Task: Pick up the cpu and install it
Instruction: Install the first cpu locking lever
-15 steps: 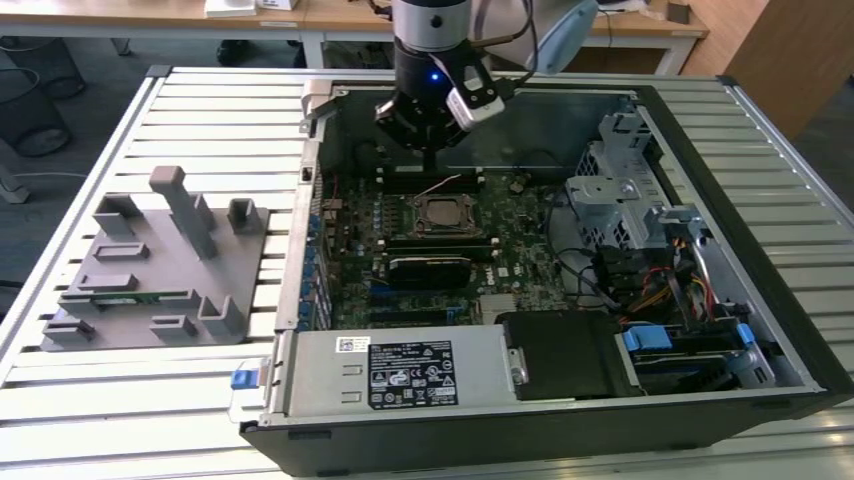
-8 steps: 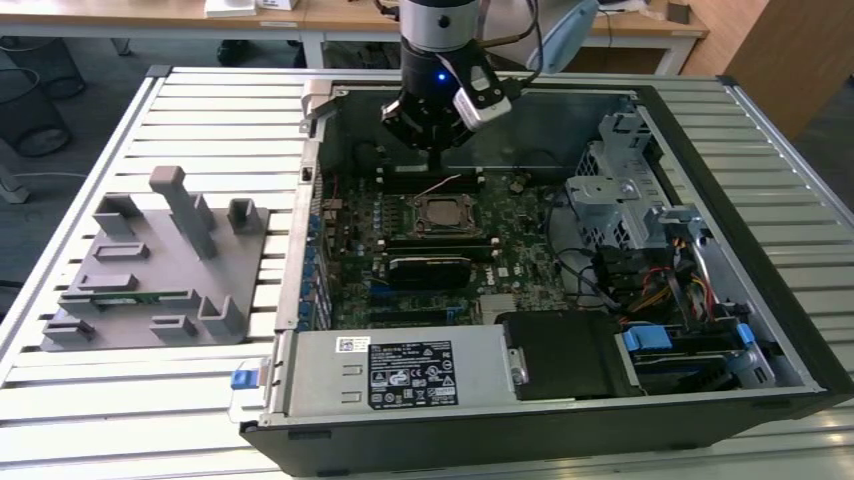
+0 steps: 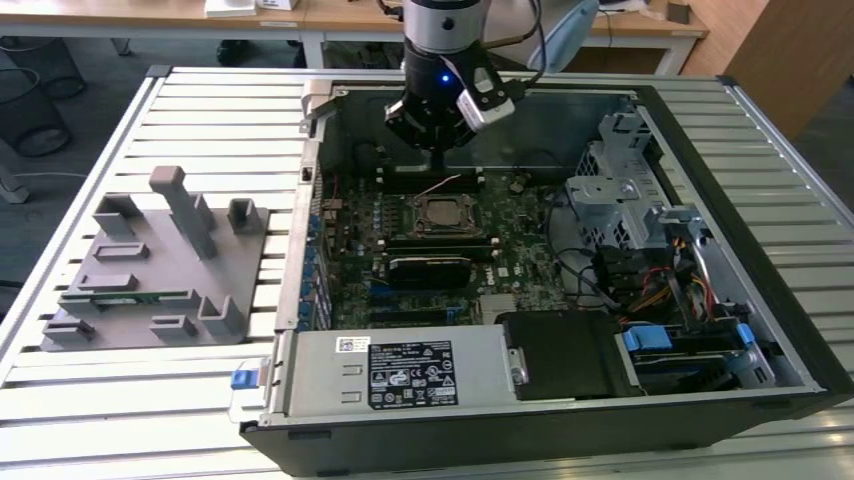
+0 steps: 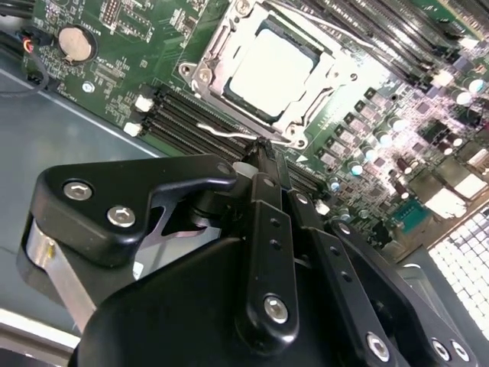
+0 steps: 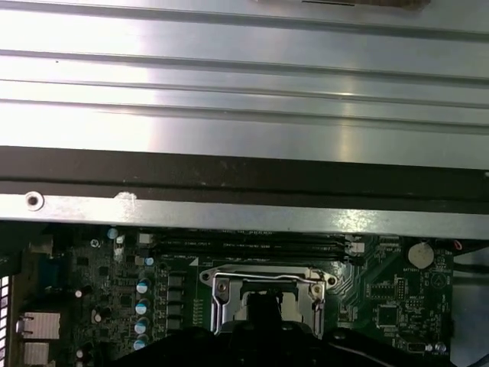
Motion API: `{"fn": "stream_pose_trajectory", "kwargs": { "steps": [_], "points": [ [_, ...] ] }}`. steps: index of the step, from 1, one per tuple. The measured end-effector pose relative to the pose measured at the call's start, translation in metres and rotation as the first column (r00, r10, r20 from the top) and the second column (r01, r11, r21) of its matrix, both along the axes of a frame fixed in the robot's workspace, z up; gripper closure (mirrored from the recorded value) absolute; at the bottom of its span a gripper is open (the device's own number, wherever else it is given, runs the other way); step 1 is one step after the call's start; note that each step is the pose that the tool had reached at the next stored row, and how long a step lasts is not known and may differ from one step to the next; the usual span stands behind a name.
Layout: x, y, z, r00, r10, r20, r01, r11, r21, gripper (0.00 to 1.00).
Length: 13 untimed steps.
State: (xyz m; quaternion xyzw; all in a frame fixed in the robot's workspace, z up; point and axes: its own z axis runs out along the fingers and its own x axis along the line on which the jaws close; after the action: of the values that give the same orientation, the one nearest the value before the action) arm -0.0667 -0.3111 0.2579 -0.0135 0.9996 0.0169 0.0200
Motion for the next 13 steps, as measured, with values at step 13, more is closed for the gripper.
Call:
{"fn": "stream_pose_trajectory", "kwargs": {
  "steps": [13],
  "points": [
    [0.005, 0.0055, -0.0172, 1.0, 0.0, -0.0001, 0.0, 1.0, -0.0098, 0.89]
  ]
}}
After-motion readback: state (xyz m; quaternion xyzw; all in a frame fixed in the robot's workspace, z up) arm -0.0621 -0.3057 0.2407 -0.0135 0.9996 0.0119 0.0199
